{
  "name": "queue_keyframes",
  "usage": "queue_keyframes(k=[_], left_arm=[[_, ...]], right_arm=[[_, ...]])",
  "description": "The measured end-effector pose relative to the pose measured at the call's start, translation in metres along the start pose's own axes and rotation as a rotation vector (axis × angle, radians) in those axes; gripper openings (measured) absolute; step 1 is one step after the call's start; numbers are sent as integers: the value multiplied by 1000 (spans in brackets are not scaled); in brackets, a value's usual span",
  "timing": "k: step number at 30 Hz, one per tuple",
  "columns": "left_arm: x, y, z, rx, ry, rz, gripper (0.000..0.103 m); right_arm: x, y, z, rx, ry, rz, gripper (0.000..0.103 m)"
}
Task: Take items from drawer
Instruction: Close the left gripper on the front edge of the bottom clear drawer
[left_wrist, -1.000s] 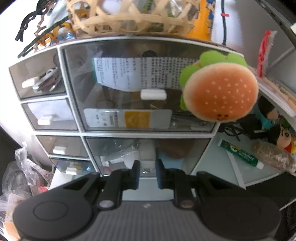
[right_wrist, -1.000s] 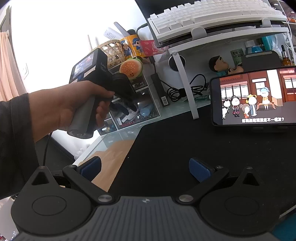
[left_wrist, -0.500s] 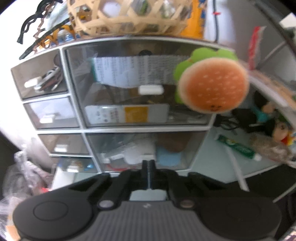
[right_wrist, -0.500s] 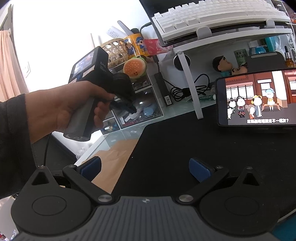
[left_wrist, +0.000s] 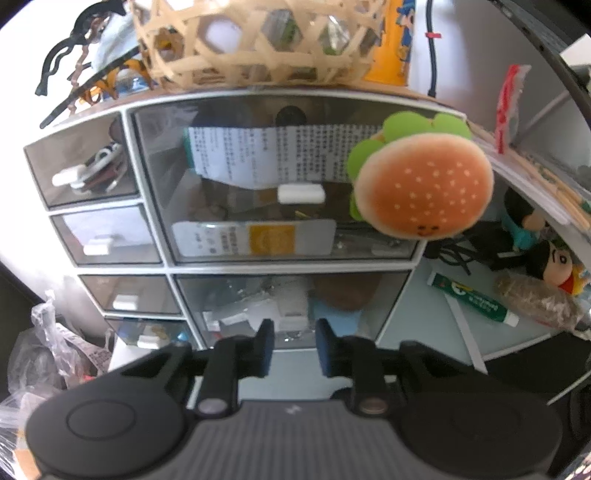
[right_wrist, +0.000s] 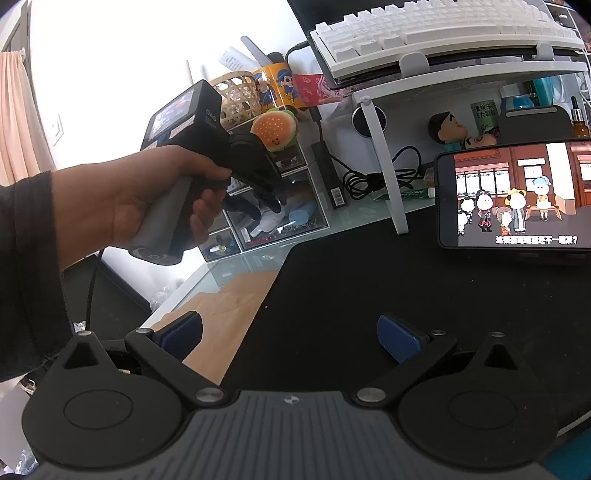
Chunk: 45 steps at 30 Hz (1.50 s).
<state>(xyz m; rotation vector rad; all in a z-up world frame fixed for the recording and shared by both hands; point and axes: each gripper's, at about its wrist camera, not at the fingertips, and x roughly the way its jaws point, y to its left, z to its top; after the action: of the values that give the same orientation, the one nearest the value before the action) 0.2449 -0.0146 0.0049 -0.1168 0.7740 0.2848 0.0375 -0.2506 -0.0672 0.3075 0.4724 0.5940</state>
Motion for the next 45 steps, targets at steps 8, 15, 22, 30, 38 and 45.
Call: queue_keyframes(k=[8,15,22,30,38,45], left_arm=[[10,-16,1,-35,-22,32,20],[8,-23,-3,-17,-34,58,18],[3,-26,-11,20,-59,61,18],[-3,-25,-16,37,-55,47,18],[-9,-24,-23,40,-51,26,18],[-24,-14,-33,51,-48,13,18]], right_arm=[[-1,1,0,-3,-1,0,103],[-2,1,0,0,0,4,103],[-1,0,1,-5,7,7,103],[1,1,2,-8,12,8,103],[4,0,4,-10,14,8,103],[6,1,4,-11,12,9,103]])
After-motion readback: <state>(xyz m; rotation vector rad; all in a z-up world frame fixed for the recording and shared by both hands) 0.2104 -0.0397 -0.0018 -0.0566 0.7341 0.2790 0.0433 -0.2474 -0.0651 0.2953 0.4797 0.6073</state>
